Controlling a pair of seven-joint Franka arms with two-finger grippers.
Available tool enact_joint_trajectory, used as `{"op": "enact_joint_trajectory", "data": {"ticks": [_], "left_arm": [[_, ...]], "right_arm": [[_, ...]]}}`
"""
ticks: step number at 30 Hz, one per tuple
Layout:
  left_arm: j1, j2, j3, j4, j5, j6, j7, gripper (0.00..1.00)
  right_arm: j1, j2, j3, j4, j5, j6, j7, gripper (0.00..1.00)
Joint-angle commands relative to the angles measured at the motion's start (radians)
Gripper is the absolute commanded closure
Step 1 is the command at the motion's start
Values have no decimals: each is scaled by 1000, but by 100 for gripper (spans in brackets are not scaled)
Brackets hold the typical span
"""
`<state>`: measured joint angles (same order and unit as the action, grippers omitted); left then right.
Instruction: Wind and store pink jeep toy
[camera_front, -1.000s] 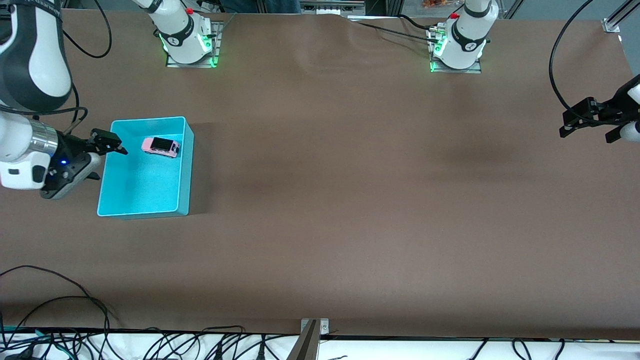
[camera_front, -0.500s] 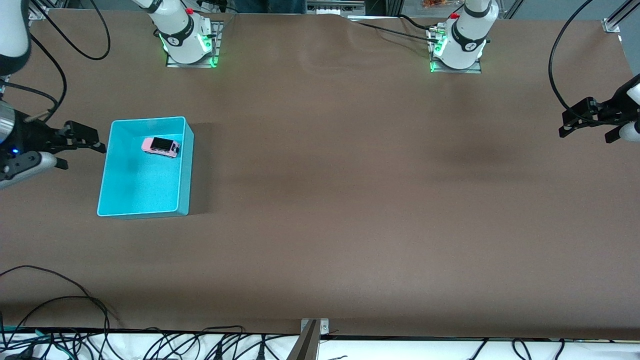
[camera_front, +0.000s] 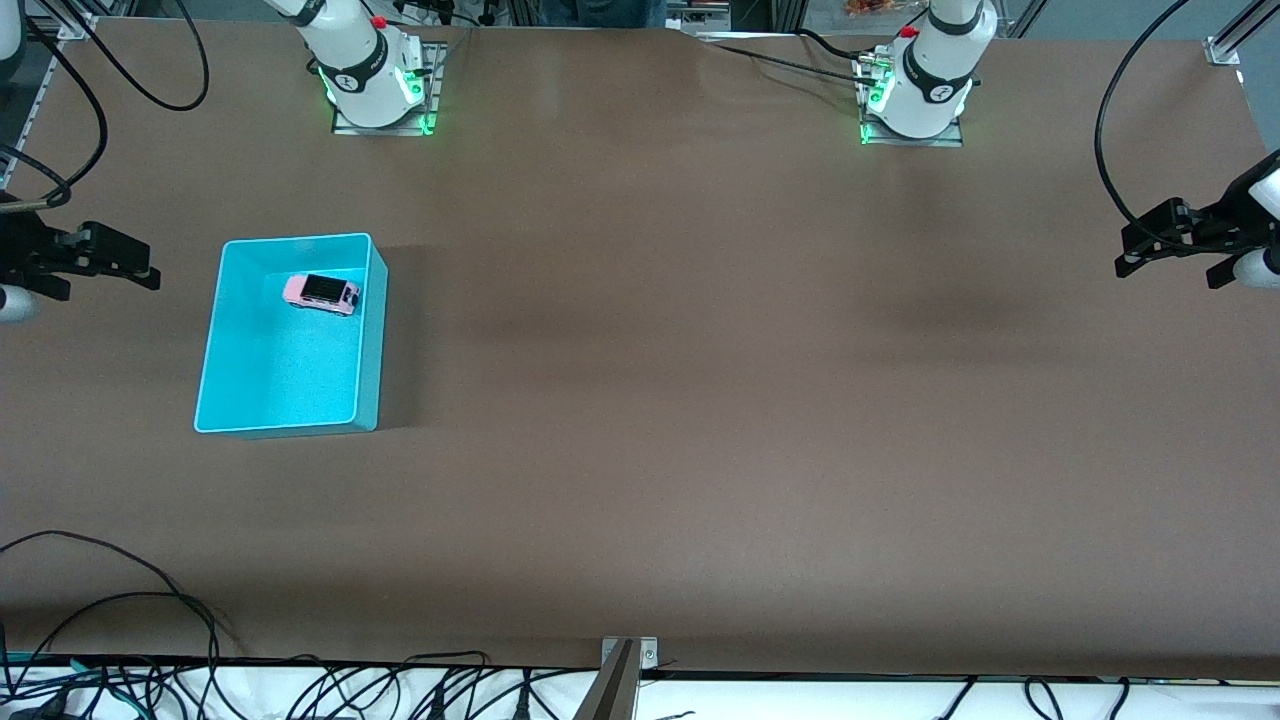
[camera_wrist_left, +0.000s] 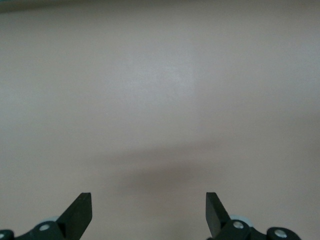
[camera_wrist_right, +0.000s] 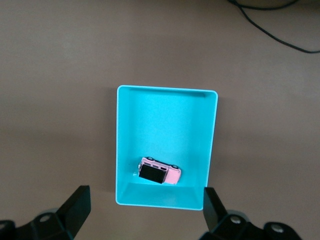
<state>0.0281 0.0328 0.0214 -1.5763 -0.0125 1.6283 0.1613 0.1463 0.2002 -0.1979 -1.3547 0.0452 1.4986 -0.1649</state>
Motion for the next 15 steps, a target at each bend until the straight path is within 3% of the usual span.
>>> {"op": "enact_joint_trajectory", "data": {"ticks": [1, 7, 15], "left_arm": [[6, 25, -4, 33, -20, -13, -5, 0], [6, 33, -4, 45, -21, -7, -5, 0], [7, 35, -4, 47, -23, -7, -5, 0]], "right_arm": [[2, -64, 6, -66, -24, 0, 47, 0], [2, -160, 6, -198, -25, 61, 70, 0], [4, -237, 28, -273, -68, 63, 76, 0]]}}
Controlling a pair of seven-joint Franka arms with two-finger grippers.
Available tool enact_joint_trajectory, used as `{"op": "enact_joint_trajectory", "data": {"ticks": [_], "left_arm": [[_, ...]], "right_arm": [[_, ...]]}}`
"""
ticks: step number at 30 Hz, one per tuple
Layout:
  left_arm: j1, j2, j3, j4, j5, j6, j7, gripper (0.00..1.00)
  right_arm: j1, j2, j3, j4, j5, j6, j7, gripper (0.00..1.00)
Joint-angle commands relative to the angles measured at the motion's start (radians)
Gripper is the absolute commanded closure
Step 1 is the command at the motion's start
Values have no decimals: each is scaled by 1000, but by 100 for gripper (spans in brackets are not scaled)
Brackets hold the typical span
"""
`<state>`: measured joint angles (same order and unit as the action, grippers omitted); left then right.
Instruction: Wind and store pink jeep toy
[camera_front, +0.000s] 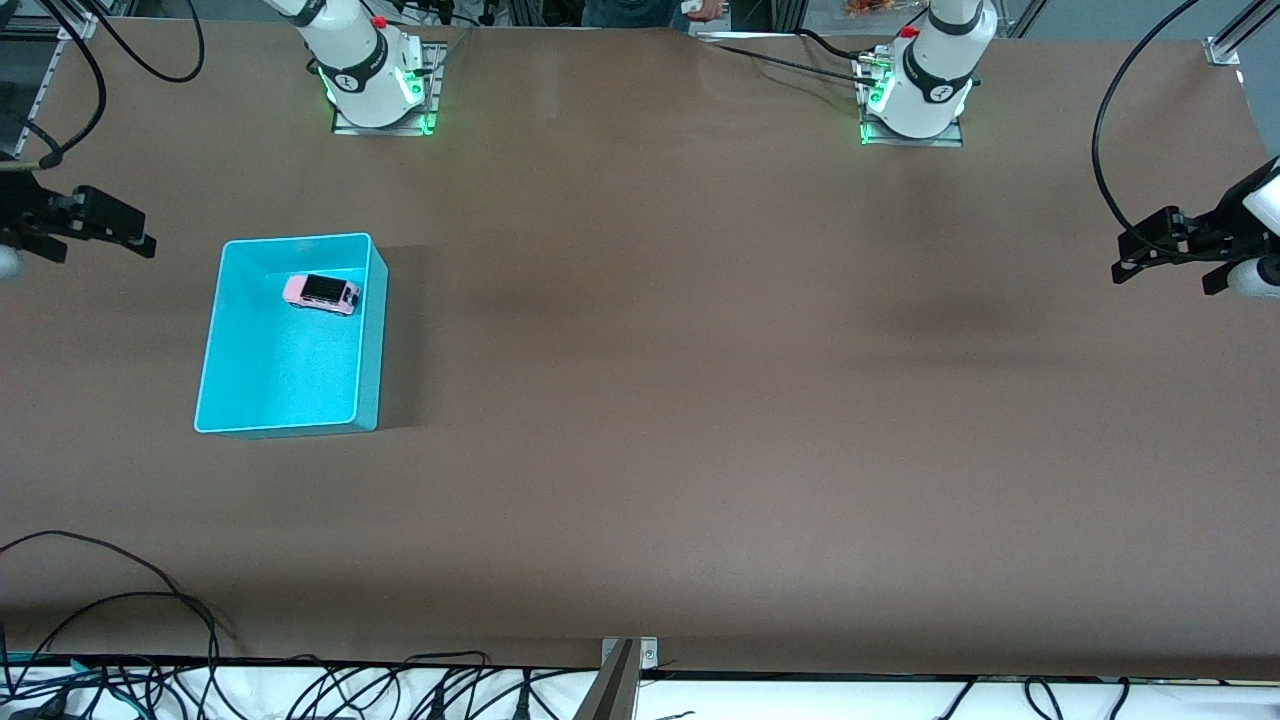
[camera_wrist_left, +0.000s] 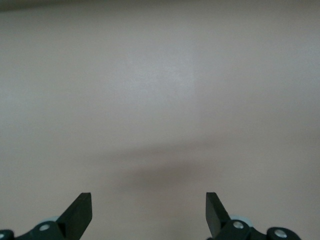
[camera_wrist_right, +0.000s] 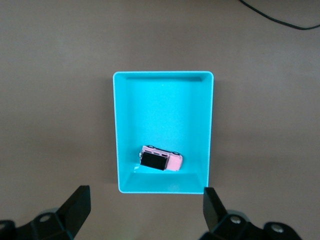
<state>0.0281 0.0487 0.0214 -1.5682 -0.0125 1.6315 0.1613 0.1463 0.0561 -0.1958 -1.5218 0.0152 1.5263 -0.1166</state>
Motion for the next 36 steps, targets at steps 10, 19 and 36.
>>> {"op": "enact_joint_trajectory", "data": {"ticks": [10, 19, 36], "left_arm": [[7, 19, -5, 39, -23, -10, -5, 0], [7, 19, -5, 39, -23, -10, -5, 0], [9, 19, -5, 39, -23, -10, -5, 0]], "right_arm": [[3, -122, 50, -144, -51, 67, 106, 0], [-7, -68, 47, -100, -46, 71, 101, 0], [-10, -59, 45, -89, -38, 69, 69, 0]]}}
